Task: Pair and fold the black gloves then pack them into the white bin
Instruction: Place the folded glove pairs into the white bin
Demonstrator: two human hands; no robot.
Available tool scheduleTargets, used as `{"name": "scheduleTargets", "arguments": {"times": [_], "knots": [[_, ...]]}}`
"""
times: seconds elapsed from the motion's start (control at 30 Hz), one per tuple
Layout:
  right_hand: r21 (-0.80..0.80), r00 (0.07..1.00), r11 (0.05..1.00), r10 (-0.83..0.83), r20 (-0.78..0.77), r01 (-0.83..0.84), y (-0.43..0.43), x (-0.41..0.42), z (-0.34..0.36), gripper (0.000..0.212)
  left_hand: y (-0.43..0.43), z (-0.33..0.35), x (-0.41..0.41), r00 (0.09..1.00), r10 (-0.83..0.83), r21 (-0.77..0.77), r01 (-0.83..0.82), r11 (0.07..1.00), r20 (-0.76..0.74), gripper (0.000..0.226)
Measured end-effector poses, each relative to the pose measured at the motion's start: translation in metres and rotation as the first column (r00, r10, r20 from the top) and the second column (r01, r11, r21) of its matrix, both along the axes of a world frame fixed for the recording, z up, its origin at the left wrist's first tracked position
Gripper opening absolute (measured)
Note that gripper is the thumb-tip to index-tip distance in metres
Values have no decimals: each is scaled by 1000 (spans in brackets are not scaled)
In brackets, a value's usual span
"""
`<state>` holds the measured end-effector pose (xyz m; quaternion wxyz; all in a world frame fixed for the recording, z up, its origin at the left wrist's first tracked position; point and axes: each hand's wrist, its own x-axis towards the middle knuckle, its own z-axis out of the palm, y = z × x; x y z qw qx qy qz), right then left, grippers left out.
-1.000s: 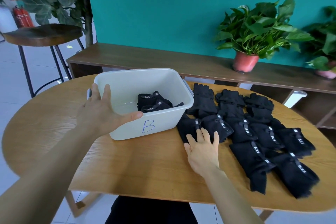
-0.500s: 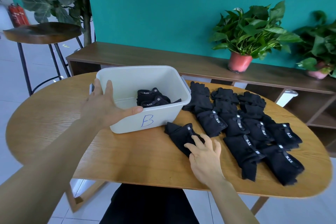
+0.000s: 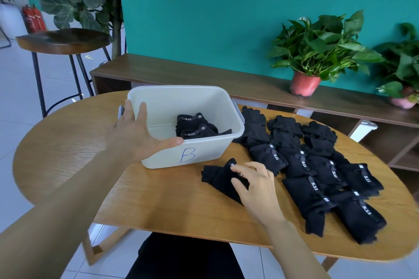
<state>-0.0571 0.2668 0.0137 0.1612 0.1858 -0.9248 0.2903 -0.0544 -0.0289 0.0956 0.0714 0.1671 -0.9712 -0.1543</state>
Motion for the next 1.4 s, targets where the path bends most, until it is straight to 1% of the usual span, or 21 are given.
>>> {"name": "scheduleTargets", "arguments": {"times": [0.07, 0.13, 0.2, 0.23, 0.33, 0.4, 0.53, 0.67, 0.8, 0.87, 0.97, 1.13, 1.27, 1.4], "knots": [[-24, 997, 999, -23, 69, 24, -15, -6, 10, 34, 1, 1, 1, 1000, 6, 3, -6, 1000, 6, 146], [23, 978, 1000, -22, 206, 18, -28, -14, 17, 42, 2, 2, 1, 1000, 10, -1, -10, 1000, 12, 146], [146, 927, 989, -46, 372, -10, -37, -25, 19, 48, 2, 3, -1, 1000, 13, -11, -13, 1000, 12, 146], [213, 902, 977, -70, 427, -25, -41, -30, 17, 49, 1, 2, -1, 1000, 14, -19, -13, 1000, 10, 146], [328, 850, 943, -135, 509, -47, -49, -39, 10, 48, -1, -1, -4, 1000, 6, -30, -6, 1000, -11, 147], [392, 840, 918, -168, 516, -57, -52, -40, 6, 48, -3, -3, -4, 1000, 3, -19, -4, 1000, -24, 147], [475, 821, 879, -238, 520, -45, -55, -44, 6, 54, -2, -5, -4, 999, -3, -31, 1, 1000, -43, 147], [499, 814, 866, -270, 513, -27, -58, -45, 9, 46, -4, -7, -6, 999, 2, -33, -3, 999, -47, 147], [472, 822, 881, -278, 496, 13, -60, -43, 9, 39, -7, -11, -8, 998, -13, -66, 9, 998, -62, 154], [452, 822, 892, -274, 499, 23, -59, -41, 9, 38, -7, -12, -8, 998, -13, -65, 10, 998, -58, 154], [429, 831, 903, -251, 497, 16, -59, -38, 9, 33, -7, -10, -8, 998, -10, -62, 7, 998, -56, 150], [346, 844, 938, -174, 507, -15, -51, -33, 6, 21, -6, -9, -8, 998, -15, -33, 14, 999, -57, 154], [276, 839, 961, -125, 530, -31, -37, -31, 8, 14, -2, -5, -5, 999, -11, -23, 10, 1000, -37, 146], [244, 840, 970, -121, 529, -14, -12, -29, 23, 10, -6, -7, -7, 999, -22, -19, 22, 1000, -39, 152]]}}
